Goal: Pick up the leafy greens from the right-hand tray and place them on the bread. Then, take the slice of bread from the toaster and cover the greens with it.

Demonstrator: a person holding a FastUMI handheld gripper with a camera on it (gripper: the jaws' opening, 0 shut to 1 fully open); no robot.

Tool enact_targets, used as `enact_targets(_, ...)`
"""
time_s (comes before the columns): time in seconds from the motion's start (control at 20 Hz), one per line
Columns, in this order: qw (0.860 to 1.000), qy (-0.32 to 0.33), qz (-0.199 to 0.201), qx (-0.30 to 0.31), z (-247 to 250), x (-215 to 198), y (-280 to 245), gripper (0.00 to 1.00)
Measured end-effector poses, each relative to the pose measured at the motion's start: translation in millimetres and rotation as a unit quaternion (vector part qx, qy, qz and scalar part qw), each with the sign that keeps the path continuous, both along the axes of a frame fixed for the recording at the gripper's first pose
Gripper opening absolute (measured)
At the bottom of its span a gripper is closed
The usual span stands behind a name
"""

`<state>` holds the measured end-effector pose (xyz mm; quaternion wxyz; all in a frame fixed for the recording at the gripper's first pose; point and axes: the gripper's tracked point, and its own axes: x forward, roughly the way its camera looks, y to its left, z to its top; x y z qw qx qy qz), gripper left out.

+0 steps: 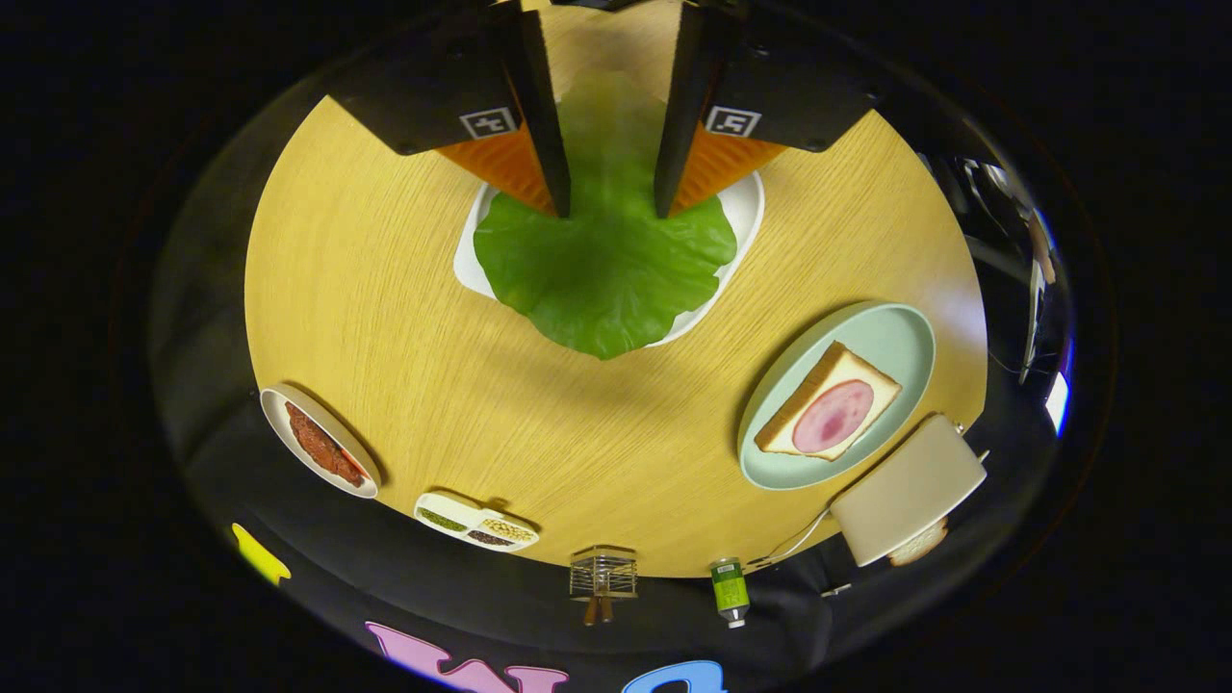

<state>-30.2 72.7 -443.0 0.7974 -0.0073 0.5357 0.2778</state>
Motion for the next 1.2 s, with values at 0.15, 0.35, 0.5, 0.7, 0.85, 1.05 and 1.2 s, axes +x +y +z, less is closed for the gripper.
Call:
enact_targets(0.15, 1.000, -0.002, -0.018, -0.005, -1, 4, -2, 0.31)
enact_targets(0.35, 0.999, -0.030, -0.022, -0.023, 7, 4, -3, 0.06)
enact_targets(0.5, 0.998, -0.051, -0.034, -0.007, 33, 9, 3, 0.06)
enact_targets(0.7, 0.996, -0.074, -0.049, 0.029, 80, 21, 19, 0.06)
enact_targets(0.85, 0.994, -0.095, -0.033, 0.047, 115, 28, 40, 0.06)
enact_targets(1.05, 0.990, -0.120, 0.018, 0.074, 157, 32, 90, 0.05)
enact_targets(1.2, 0.988, -0.126, 0.052, 0.070, 166, 32, 127, 0.06)
